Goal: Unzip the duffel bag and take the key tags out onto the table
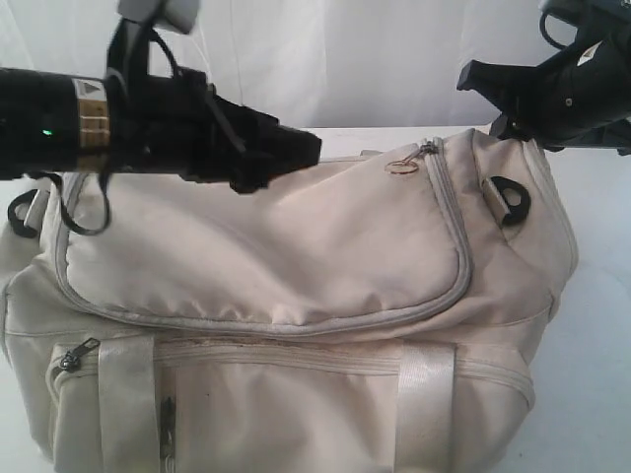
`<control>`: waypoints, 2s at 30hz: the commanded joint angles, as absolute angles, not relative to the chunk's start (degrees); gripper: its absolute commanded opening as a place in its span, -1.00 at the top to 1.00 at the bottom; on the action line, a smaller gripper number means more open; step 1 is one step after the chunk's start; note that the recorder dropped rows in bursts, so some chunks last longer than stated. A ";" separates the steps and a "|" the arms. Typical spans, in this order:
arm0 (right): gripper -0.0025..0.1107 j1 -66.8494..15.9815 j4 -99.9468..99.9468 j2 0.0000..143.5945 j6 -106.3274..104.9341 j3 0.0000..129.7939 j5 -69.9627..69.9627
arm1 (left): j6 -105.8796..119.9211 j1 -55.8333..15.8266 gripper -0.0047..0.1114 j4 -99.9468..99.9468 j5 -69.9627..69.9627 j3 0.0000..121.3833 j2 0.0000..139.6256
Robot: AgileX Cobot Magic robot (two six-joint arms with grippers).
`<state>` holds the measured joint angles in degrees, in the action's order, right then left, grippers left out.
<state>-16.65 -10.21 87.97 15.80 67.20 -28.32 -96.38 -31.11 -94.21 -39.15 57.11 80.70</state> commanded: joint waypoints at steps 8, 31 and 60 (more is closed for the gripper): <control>0.96 -15.97 -9.42 86.84 12.20 67.90 -23.38 | -39.08 -43.95 -0.24 -73.67 -22.48 57.48 86.80; 0.96 -15.97 -10.58 86.84 10.74 67.90 -23.87 | -7.26 -45.39 0.24 -49.69 -29.15 63.91 97.44; 0.96 -15.97 -10.71 86.84 10.74 67.90 -23.63 | -5.69 -45.39 0.92 -49.46 -24.44 66.90 99.44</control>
<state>-16.65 -11.51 87.97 11.34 67.20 -28.45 -5.70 -45.20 -49.56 -24.56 66.61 99.61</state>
